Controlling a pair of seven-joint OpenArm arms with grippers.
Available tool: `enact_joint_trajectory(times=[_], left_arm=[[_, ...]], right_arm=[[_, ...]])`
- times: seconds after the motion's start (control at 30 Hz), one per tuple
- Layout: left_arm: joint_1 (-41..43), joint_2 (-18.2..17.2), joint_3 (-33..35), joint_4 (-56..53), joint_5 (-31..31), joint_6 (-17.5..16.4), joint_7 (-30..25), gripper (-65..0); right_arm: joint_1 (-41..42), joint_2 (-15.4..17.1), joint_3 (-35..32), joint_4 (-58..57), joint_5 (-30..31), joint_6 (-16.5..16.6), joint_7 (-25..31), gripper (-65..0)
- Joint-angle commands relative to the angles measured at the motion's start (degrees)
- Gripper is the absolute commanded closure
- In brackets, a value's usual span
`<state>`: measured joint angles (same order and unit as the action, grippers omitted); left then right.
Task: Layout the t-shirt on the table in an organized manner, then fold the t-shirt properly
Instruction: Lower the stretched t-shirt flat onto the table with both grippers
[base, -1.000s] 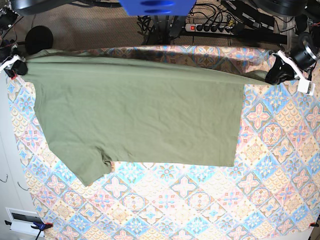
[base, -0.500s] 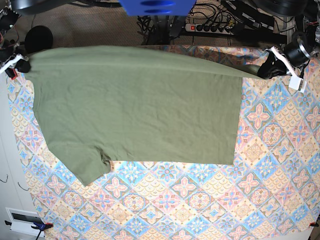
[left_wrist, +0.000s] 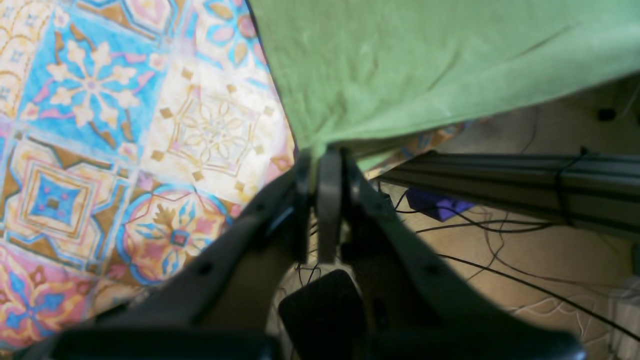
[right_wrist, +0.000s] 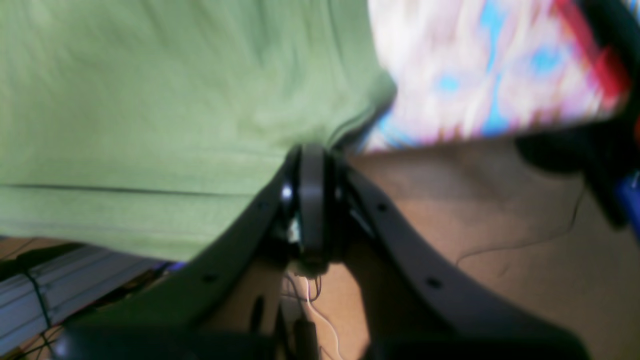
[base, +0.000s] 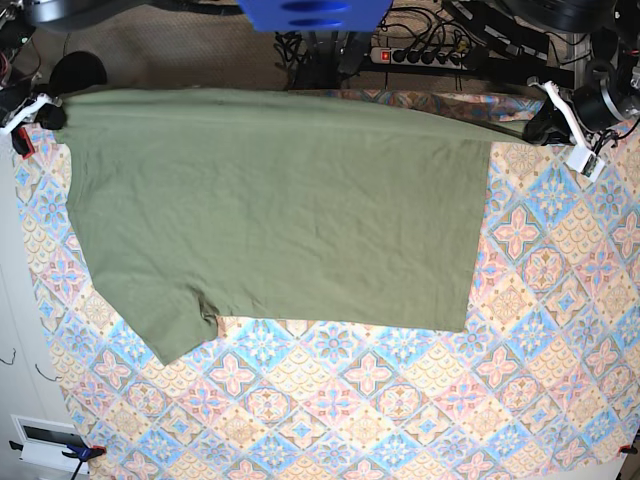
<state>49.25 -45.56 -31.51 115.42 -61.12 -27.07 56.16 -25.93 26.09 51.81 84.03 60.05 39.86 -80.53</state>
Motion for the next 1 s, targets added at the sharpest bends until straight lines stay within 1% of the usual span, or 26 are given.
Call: enact_joint_trajectory(times=[0.0,0.07,0.13,0.2,0.27,0.33,0.43,0.57,0.63,0.77,0.87,0.97], left_arm=[[-0.1,-0.9,-0.8,0.7,-0.2,-0.1,-1.0,0.0],[-1.9,-0.1,-0.5,0.7,-0.4,-0.1,-1.0,0.0],[-5.0,1.9,1.4,0.6,0.1,-0.1,-1.0,0.0],[-7.4,3.3,2.8,0.6,1.4,-0.1,-0.9,0.0],[-9.4,5.7,4.9,0.5,3.5,0.0,-0.9,0.0],[-11.2,7.8,6.6,0.5,5.3,0.0,-0.9,0.0],[-14.5,11.0,9.0,0.1,8.2,0.0,-0.9,0.0],[-19.7,14.7,12.6,-3.7,12.6,0.0,-0.9,0.0],[-22.0,16.1,13.3,-6.1,13.3,0.0,-0.9,0.0],[-25.3,18.2,13.3,-11.2,13.3,0.0,-1.2,0.0],[-28.0,18.7,13.3,-15.2,13.3,0.0,-1.3,0.0],[-29.7,20.2,13.2,-17.2,13.3,0.0,-1.3,0.0]], right_arm=[[-0.2,1.6,0.8,0.8,-0.1,0.0,0.5,-1.1],[1.3,1.5,0.8,0.8,-0.1,0.0,0.5,-1.1],[3.3,1.4,0.8,0.8,-0.3,0.0,0.5,-1.1],[5.2,1.4,0.8,0.5,-0.4,0.0,0.5,-1.1],[7.5,1.4,0.5,0.3,-0.6,0.0,0.5,-1.1],[8.9,1.3,0.5,0.3,-2.3,0.0,0.5,-1.1],[11.0,1.3,0.5,0.3,-6.6,0.0,0.5,-1.1],[12.5,1.0,0.4,0.2,-10.4,0.0,0.5,-1.1],[13.4,0.7,0.4,0.2,-11.9,0.0,0.5,-1.1],[15.7,-1.3,0.4,0.2,-15.1,0.0,0.5,-1.1],[16.6,-2.7,0.4,0.2,-15.9,0.0,0.5,-1.1],[16.8,-3.1,0.4,0.1,-15.9,0.0,0.5,-1.1]])
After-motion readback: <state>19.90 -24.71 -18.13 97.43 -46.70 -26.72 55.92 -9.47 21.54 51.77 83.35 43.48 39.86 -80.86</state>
